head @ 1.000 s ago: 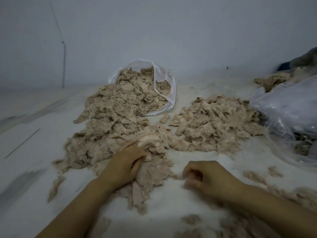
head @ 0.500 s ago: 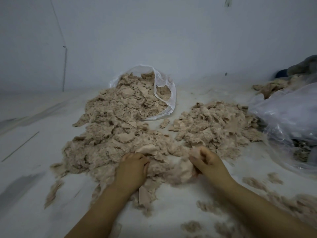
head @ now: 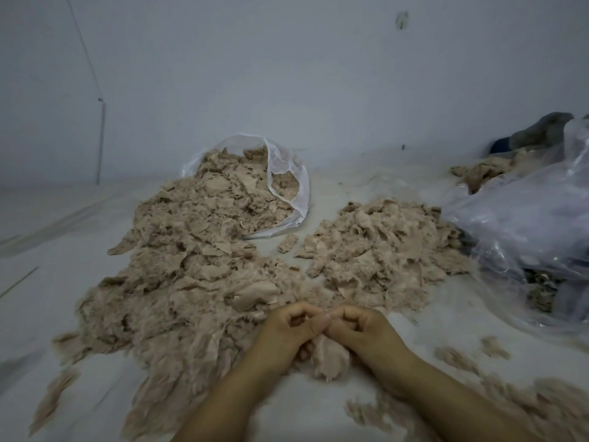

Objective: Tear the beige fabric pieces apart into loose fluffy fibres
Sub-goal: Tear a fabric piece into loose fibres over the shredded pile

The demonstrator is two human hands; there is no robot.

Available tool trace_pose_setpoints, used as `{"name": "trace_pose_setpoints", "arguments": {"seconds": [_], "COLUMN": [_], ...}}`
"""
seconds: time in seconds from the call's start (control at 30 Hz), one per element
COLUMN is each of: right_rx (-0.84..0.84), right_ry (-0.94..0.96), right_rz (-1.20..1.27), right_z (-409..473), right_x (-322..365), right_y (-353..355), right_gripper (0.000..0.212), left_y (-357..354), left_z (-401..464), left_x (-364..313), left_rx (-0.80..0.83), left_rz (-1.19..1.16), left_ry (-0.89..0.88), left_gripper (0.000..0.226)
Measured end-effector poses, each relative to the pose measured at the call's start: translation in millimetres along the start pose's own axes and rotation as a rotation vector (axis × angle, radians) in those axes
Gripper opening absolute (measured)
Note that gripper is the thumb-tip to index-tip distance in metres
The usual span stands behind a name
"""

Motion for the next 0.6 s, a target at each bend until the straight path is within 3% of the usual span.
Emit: {"name": "trace_pose_setpoints", "arguments": {"seconds": [0.1, 0.2, 0.3, 0.37, 0.47, 0.53, 0.6], "right_rx": [0.085, 0.073, 0.030, -0.115, -0.385, -0.414, -0.299], "right_ry": [-0.032, -0.057, -0.064, -0.034, 0.007, -0.065, -0.080], "right_rz": [0.115, 0.145, 0.165, 0.196, 0.218, -0.008, -0.348], "right_z": [1, 3, 1, 1, 1, -1, -1], "right_x": [-9, -11, -9, -3, 9, 10, 4], "right_y": [-3, -1, 7, 24, 51, 45, 20], "right_gripper": [0.018, 0.025, 0.019, 0.014, 0.020, 0.030, 0.033], "left_y": [11, 19, 41, 56, 56, 65, 76], "left_z": [0, 0, -1, -4, -12, -17, -17], "left_x": [4, 3, 2, -3, -16, -23, -32], "left_rx": [-0.101, -0.148, -0.285, -0.296, -0.084, -0.098, -0.162], "left_rz": [-0.009, -0.037, -0.136, -0.145, -0.004, 0.124, 0.242], "left_ry": [-0.001, -0.033, -0.049, -0.068, -0.066, -0.069, -0.107], "left_gripper": [0.016, 0.026, 0.028, 0.028, 0.036, 0.049, 0.050]}}
Point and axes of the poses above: each hand's wrist, its own z-axis towards the middle knuckle, its own y-axis out of the back of the hand, x = y × z, the point moved 7 cm from there along z, towards the middle knuckle, and after that the axes turned 8 degrees about x, right-handed, at the moved point
